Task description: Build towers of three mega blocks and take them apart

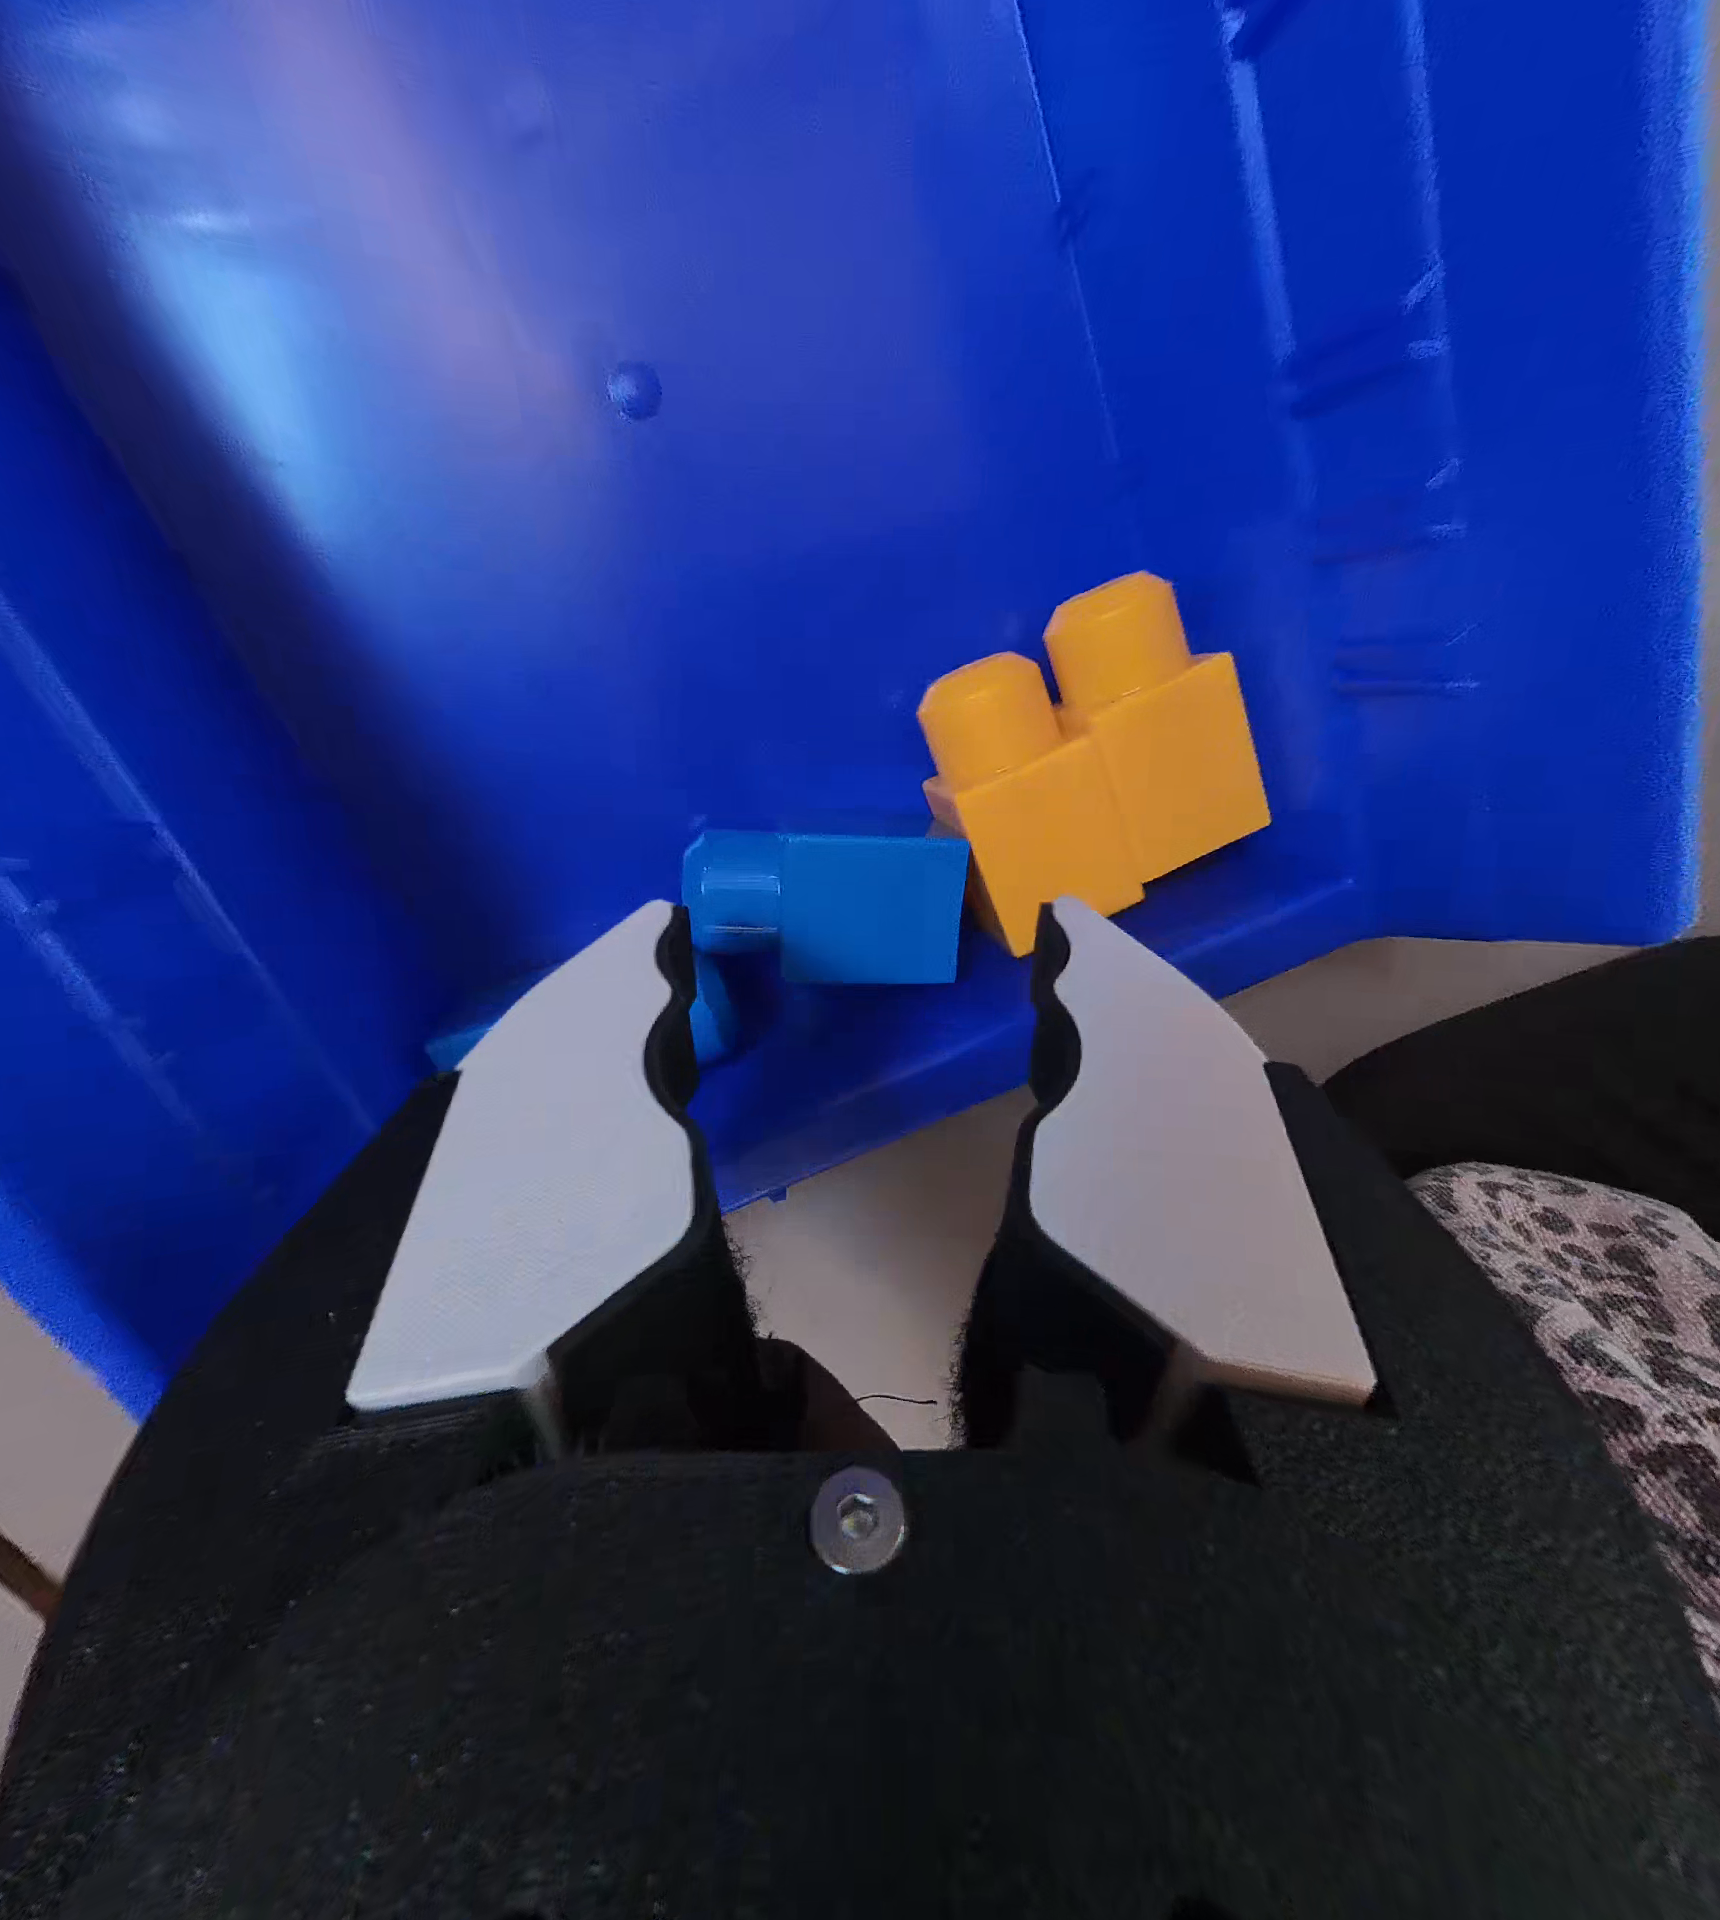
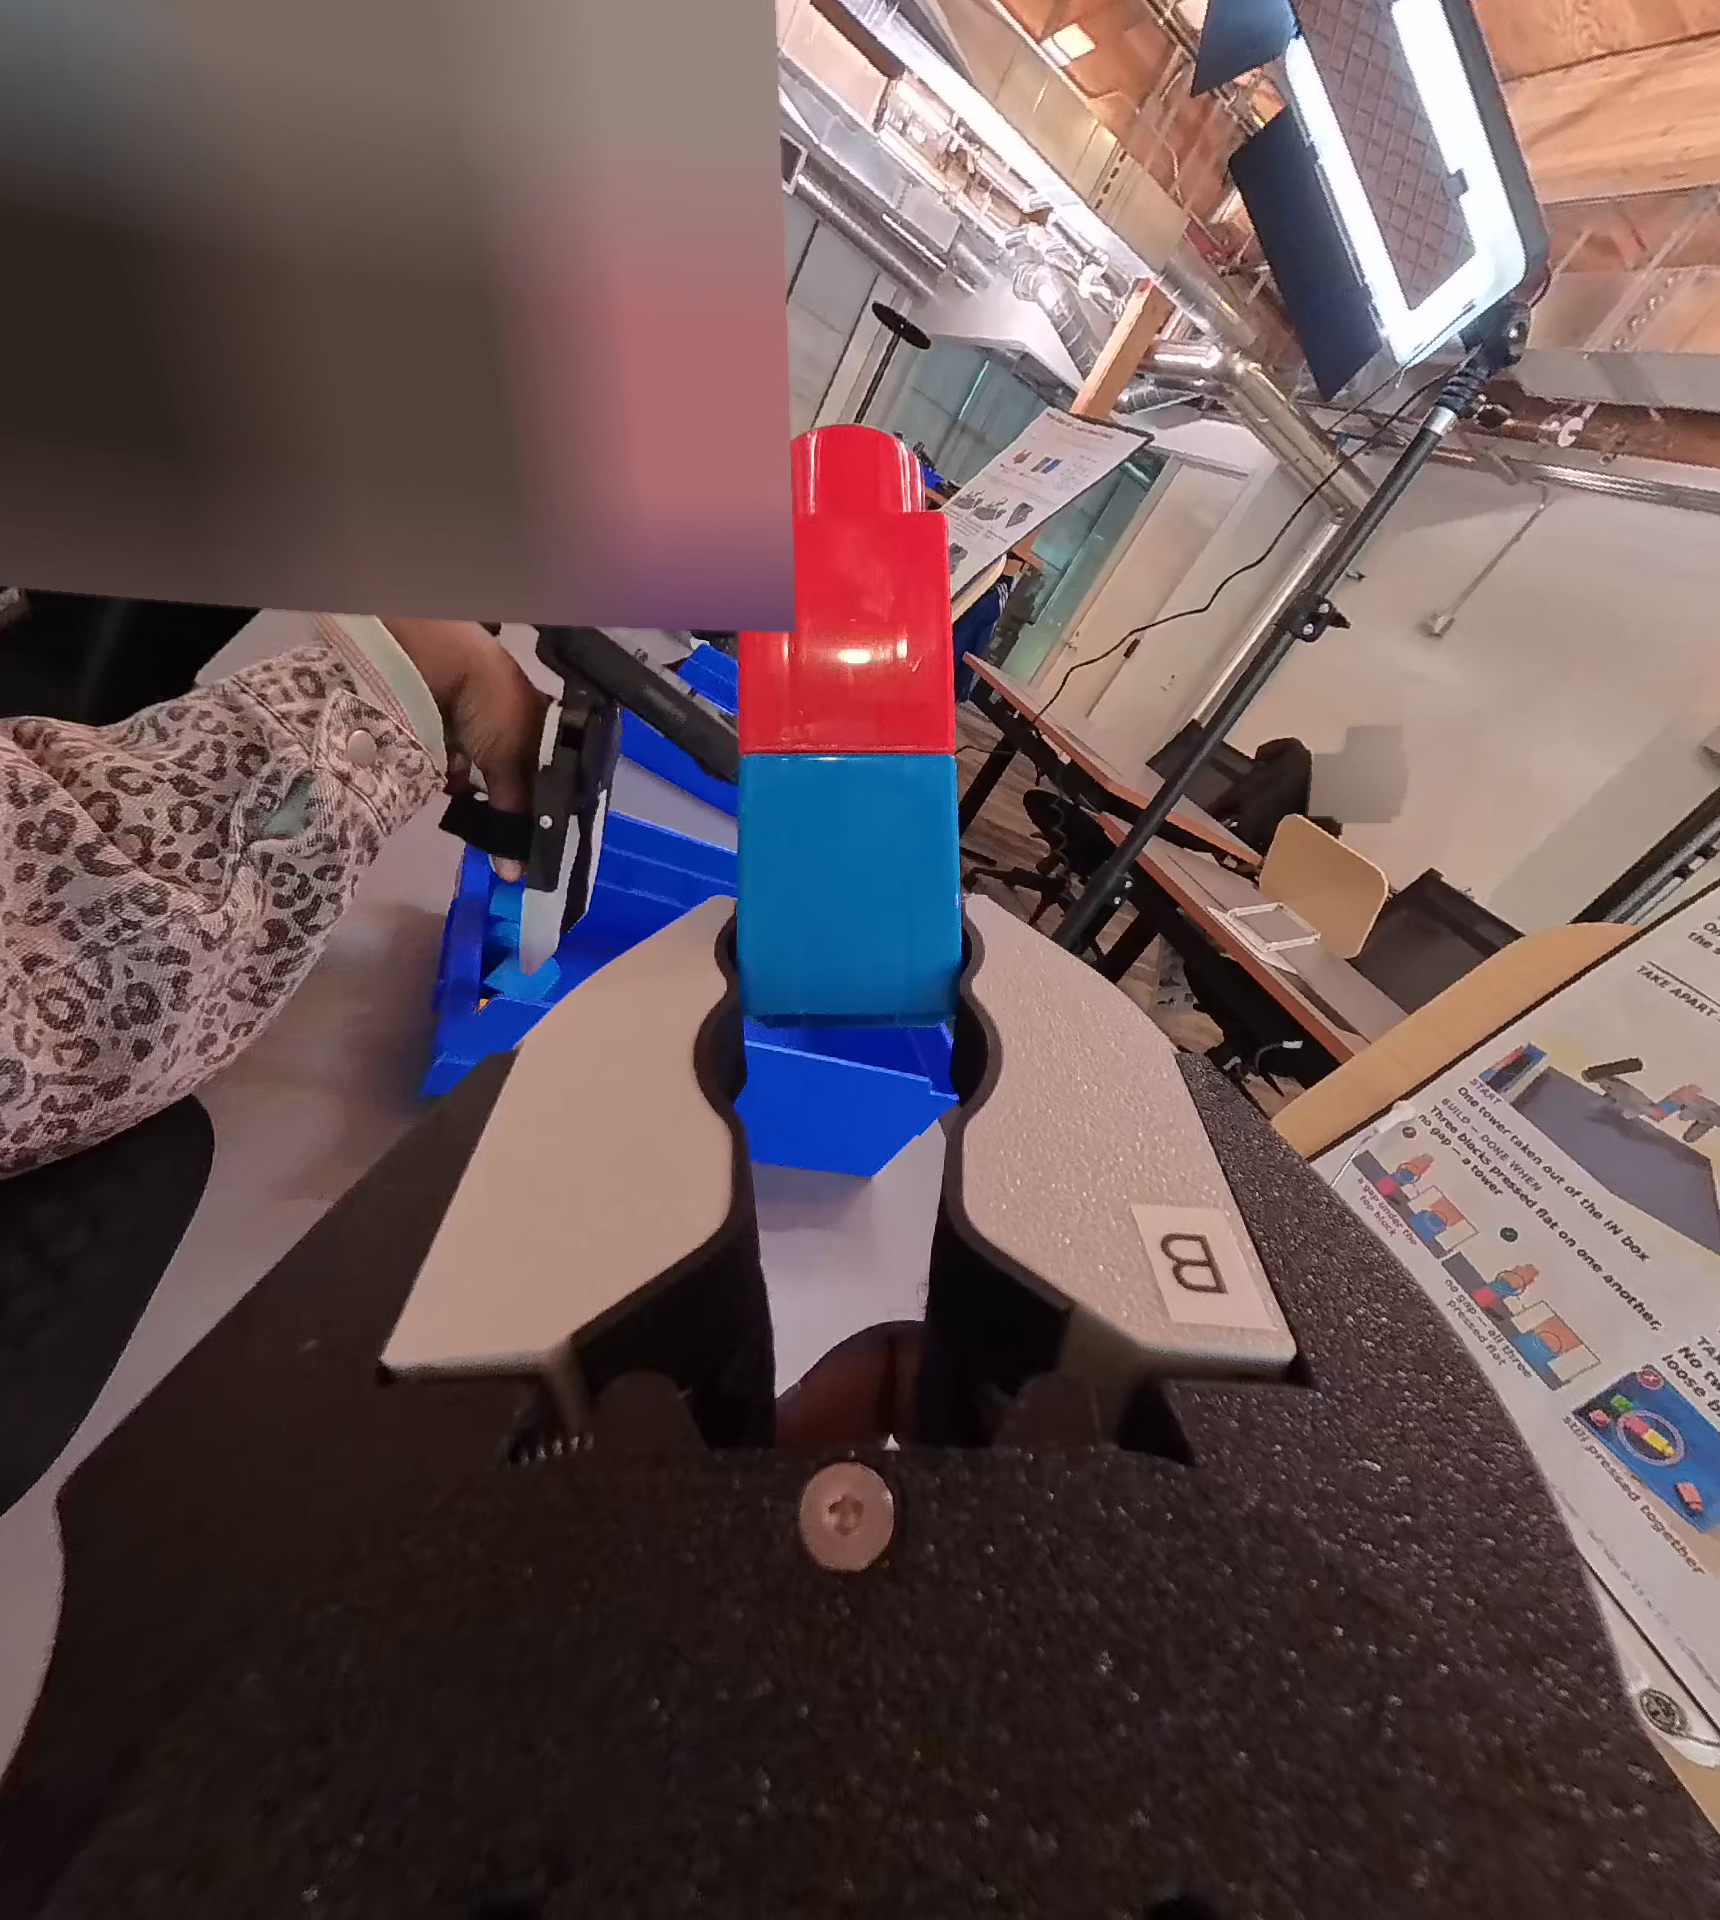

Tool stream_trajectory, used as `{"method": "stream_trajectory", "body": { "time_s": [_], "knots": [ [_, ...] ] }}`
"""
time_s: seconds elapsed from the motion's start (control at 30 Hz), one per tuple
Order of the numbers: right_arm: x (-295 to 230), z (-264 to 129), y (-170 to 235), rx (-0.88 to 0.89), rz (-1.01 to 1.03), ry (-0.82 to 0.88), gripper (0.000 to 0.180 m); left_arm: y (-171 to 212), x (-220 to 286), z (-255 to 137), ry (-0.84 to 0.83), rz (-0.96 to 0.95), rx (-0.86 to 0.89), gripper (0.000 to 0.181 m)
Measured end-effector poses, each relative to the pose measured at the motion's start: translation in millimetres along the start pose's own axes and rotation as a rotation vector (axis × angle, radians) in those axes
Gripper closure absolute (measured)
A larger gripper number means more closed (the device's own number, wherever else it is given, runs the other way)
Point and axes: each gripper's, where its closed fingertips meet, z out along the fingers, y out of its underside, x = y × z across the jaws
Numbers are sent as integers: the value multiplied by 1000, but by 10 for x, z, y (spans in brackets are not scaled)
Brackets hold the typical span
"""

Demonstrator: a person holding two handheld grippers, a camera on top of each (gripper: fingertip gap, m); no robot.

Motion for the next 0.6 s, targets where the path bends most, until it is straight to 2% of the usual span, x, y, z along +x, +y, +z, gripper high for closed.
{"method": "stream_trajectory", "body": {
  "time_s": [0.03, 0.33, 0.37, 0.47, 0.53, 0.6],
  "knots": [
    [2, -4, -5, 2, -3, 2, 144, 27, -5, 38, 15, -4, -19, 120],
    [9, -35, -80, 29, -20, 15, 143, -25, -96, 187, 7, 69, -18, 133],
    [9, -36, -85, 29, -24, 16, 143, -73, -183, 211, -46, 91, -10, 139],
    [-2, -30, -96, 29, -29, 16, 143, -338, -610, 206, -290, 117, 66, 139],
    [-4, -31, -101, 30, -30, 15, 143, -607, -754, -2, -416, 124, 245, 138],
    [-1, -30, -102, 33, -27, 15, 143, -719, -774, -349, -504, 100, 375, 139]
  ]
}}
